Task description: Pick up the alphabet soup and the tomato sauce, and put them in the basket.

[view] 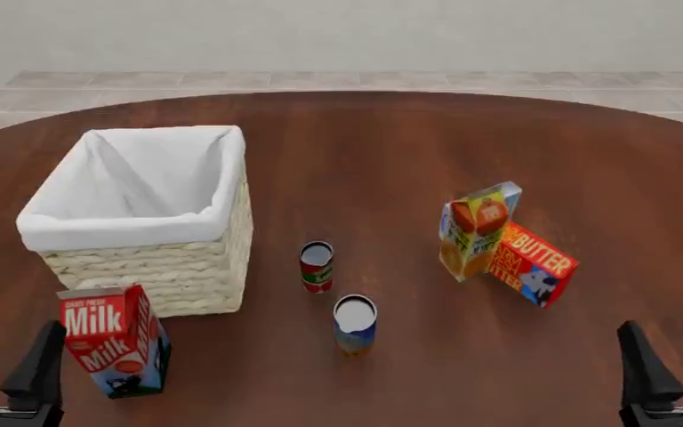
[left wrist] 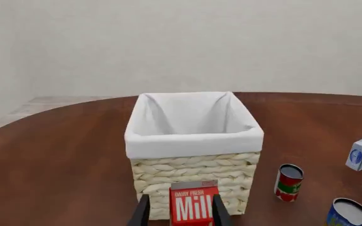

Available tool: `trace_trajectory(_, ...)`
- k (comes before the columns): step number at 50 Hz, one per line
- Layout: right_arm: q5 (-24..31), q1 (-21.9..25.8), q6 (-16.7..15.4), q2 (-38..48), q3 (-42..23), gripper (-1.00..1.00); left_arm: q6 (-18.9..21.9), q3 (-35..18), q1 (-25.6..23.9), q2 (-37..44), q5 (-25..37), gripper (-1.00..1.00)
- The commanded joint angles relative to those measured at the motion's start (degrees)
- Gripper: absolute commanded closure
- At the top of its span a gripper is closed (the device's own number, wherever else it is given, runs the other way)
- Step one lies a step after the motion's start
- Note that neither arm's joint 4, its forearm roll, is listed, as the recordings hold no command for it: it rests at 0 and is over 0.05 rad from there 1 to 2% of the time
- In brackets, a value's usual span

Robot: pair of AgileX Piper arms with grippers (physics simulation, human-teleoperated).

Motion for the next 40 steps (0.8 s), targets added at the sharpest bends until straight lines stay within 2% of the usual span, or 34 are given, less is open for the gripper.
trace_trajectory(1, -0.7, 0.8, 0.5, 0.0, -0.2, -1.0, 0.0, 0.0, 0.0, 0.0, 0.0, -1.0)
trace_trajectory(16, -0.2, 2.4, -0.5, 0.3, -1.7, -1.0, 0.0, 0.0, 0.0, 0.0, 0.0, -1.0)
trace_trajectory(29, 2.0, 7.7, -0.8, 0.5, -3.6, -1.0, 0.0, 0.0, 0.0, 0.0, 0.0, -1.0)
trace_trajectory(40, 1.3, 12.9, -0.5, 3.3, -4.9, -1.0, 0.0, 0.0, 0.0, 0.0, 0.0, -1.0)
